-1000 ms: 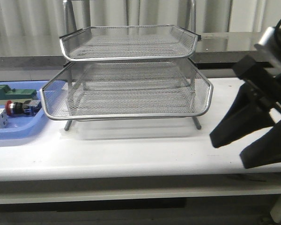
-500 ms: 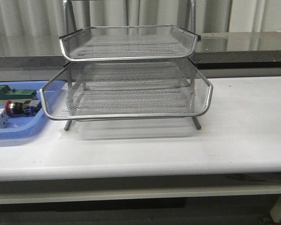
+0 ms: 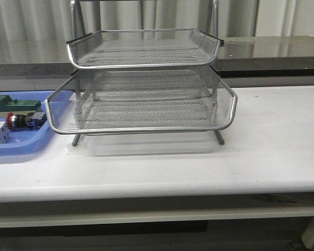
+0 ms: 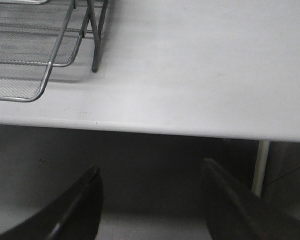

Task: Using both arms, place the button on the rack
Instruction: 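Open the right gripper and withdraw it from the tray, then reach the left gripper into the blue tray over the red push button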

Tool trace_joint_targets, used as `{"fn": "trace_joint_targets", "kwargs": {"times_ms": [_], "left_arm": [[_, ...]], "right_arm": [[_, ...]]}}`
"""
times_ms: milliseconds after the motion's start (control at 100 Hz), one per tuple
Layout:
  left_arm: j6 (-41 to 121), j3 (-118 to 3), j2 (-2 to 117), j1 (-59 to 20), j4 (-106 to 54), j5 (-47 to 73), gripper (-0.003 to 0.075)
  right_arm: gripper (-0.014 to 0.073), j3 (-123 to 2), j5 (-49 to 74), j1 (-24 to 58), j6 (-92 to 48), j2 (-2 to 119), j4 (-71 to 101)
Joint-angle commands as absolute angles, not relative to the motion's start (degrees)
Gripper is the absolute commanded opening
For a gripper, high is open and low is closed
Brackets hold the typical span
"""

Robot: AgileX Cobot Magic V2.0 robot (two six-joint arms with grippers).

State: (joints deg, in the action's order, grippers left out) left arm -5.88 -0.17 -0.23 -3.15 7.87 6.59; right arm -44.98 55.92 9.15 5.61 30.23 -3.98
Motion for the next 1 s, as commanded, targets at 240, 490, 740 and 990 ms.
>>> {"fn": "trace_joint_targets", "kwargs": {"times_ms": [240,490,740,990], "left_arm": [[-6.2,3.0,-2.1,-3.2,7.7,2.2,-0.0021],[-6.2,3.0,-2.1,-3.2,7.7,2.2,-0.0021],[-6.2,3.0,-2.1,-3.2,7.7,2.2,-0.0021],[-6.2,3.0,-2.1,-3.2,7.7,2.2,-0.0021]], "right_arm": [[0.0292,-46.8,62.1,9.0,7.4,22.9,-5.1],[0.0161,-46.8,62.9,9.0,7.6,21.1,-5.1],[-0.0077,-46.8,63.4,9.0,7.6,21.1,-5.1],[-0.0071,-46.8,63.5,9.0,7.6,21.1,-5.1]]}}
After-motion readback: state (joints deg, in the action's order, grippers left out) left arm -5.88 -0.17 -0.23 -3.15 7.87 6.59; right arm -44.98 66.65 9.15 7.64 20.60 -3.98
